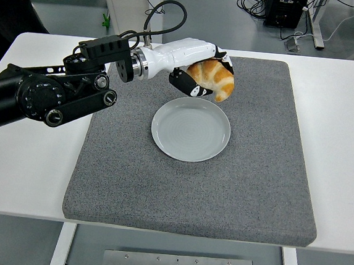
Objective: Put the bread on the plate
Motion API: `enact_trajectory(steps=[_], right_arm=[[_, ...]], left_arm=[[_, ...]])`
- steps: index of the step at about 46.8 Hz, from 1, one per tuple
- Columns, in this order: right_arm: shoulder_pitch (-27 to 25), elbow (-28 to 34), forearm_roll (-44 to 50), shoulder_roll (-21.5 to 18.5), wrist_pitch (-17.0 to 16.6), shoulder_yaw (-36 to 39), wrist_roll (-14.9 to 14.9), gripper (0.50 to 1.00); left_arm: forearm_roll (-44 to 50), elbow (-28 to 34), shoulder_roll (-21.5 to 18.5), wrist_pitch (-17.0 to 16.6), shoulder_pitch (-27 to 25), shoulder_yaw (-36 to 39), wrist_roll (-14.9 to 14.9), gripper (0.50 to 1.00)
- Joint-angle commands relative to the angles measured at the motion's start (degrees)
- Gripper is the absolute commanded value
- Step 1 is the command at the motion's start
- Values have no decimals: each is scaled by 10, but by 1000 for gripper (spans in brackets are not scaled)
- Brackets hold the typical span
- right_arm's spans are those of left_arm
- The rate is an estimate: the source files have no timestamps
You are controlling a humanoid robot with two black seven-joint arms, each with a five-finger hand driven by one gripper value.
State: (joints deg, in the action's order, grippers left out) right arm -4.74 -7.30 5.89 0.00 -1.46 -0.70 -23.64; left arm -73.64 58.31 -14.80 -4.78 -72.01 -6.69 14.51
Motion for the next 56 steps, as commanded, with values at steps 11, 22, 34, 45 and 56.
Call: enact_trajectory(steps=[11,22,34,45,56], right_arm=[[0,0,0,0,0,0,0,1000],[0,0,0,0,1,0,0,1000],[0,0,0,0,0,0,0,1000],[0,0,0,0,0,0,0,1000],[0,0,0,0,0,0,0,1000]], left_arm=[[-2,-24,21,-40,20,53,-2,534],[-2,-31,28,-48,34,63,-2,534],[-2,-43,34,-50,55,75,-2,534],[-2,-47,39,-75,59,100,-2,534],[-2,-48,39,-76,62,100,-2,536]])
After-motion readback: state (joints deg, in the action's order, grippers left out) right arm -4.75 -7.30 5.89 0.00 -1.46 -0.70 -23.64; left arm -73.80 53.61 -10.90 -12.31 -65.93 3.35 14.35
